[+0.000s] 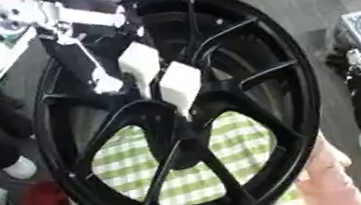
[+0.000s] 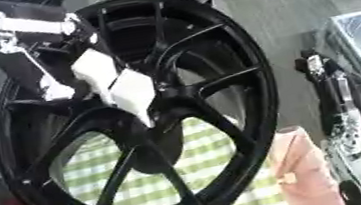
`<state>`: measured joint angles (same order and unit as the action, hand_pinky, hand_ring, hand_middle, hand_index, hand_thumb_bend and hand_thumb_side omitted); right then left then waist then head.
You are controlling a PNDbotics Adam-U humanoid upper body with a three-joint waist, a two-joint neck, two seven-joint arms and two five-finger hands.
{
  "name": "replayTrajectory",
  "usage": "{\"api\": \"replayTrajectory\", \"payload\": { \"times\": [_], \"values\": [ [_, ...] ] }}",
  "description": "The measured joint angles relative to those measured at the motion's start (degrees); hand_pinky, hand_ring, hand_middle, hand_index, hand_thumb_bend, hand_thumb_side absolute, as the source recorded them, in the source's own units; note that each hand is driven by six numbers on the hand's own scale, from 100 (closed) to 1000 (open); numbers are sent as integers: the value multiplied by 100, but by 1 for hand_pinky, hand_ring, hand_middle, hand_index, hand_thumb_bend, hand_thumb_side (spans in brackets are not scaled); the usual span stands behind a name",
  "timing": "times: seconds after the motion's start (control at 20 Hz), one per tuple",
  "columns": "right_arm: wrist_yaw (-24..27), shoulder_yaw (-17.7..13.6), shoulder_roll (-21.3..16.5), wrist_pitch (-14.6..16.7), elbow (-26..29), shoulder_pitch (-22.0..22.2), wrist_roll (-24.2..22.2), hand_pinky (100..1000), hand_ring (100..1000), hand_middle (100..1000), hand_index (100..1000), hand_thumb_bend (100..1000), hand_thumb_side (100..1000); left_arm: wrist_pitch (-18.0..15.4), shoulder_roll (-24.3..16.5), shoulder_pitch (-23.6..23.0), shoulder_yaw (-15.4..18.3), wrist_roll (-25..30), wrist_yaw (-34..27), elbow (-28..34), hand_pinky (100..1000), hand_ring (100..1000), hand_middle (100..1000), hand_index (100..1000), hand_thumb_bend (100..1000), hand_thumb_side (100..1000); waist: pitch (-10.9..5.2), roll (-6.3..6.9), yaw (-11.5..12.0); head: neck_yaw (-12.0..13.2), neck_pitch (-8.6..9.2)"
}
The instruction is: Pull the pin out of the wheel hub.
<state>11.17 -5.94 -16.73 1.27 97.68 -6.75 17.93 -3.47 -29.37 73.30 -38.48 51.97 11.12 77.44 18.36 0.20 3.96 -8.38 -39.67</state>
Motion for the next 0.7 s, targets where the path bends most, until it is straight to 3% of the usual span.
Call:
{"api": "replayTrajectory", "payload": {
  "times": [0.25, 0.55, 0.7],
  "values": [
    [12, 0, 0, 0, 0, 5, 0, 957, 811, 682, 777, 100, 759, 2, -66, 87, 132, 0, -1, 101, 619, 637, 516, 266, 100, 100, -1, -7, 6, -7, -3],
    [15, -2, -16, 2, 7, 32, 2, 957, 812, 682, 778, 100, 751, 142, -414, 179, 778, -2, -146, 483, 612, 633, 514, 259, 100, 100, -18, -20, 82, -55, -47],
    [15, -25, -30, 13, 26, 85, 27, 958, 811, 681, 778, 100, 746, 253, -727, -10, 1182, -57, -204, 693, 611, 630, 514, 262, 100, 100, -45, -18, 190, -139, -58]
  ]
}}
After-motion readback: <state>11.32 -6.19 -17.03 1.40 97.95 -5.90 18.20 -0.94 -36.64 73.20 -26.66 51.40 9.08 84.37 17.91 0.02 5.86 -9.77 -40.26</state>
